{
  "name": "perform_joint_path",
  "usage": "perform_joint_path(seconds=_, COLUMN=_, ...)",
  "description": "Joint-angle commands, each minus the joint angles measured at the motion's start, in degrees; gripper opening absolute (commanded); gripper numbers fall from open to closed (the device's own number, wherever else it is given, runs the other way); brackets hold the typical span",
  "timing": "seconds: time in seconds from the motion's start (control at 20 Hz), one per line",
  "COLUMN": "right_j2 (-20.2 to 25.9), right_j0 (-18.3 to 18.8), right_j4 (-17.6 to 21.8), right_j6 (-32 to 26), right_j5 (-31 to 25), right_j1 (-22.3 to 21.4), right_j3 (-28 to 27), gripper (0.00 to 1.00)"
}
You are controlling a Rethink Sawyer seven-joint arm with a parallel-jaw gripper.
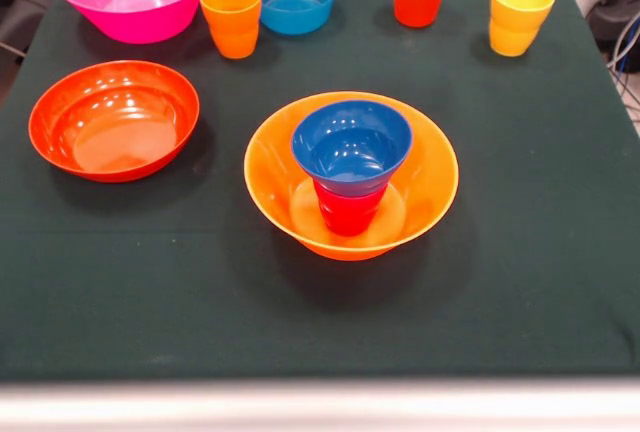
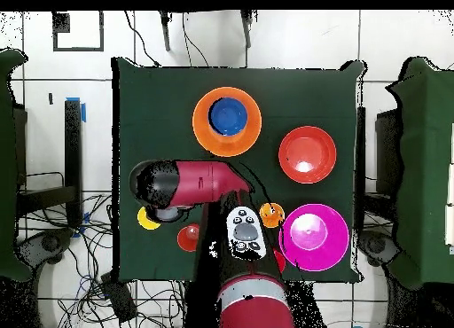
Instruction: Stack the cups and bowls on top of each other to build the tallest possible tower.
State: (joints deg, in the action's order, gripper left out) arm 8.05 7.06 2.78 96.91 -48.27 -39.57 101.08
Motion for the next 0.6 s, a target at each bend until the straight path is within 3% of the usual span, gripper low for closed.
perform_joint_path(seconds=0.05, right_j2=7.7, right_j0=1.5, right_j4=3.4, right_j6=-3.9, right_j5=9.6, right_j1=3.8, right_j3=4.6, gripper=1.00)
perform_joint_path(seconds=0.6, right_j2=8.8, right_j0=-0.6, right_j4=4.3, right_j6=-0.5, right_j5=15.2, right_j1=7.6, right_j3=4.5, gripper=1.00)
